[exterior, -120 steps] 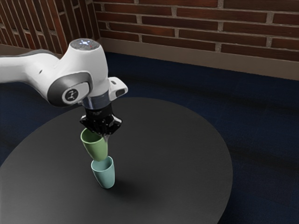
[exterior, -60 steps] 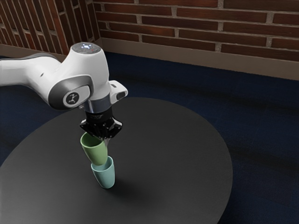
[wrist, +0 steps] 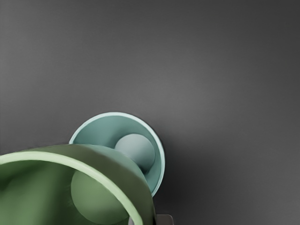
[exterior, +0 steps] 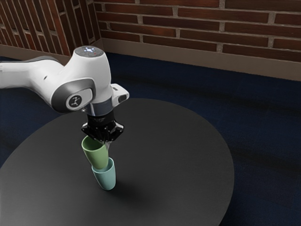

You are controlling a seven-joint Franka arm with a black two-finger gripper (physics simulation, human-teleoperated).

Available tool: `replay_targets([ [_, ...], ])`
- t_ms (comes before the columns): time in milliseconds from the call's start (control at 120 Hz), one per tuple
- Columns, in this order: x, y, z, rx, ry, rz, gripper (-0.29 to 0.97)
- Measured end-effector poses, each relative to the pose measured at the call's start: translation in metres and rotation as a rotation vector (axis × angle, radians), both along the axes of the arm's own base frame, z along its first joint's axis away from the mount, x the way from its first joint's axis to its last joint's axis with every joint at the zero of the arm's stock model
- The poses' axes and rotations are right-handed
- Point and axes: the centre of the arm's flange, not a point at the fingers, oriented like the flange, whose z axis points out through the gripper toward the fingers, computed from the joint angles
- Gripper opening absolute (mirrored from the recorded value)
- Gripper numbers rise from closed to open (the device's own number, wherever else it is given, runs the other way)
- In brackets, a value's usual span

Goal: Place the left cup onto the right cup

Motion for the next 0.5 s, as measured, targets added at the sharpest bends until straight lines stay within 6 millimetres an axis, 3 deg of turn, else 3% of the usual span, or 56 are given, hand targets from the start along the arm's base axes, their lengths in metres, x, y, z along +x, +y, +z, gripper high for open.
replay_targets([
  [500, 0.0096, 0.0058, -0.0081, -0.003, 0.007, 0.018, -0.11],
])
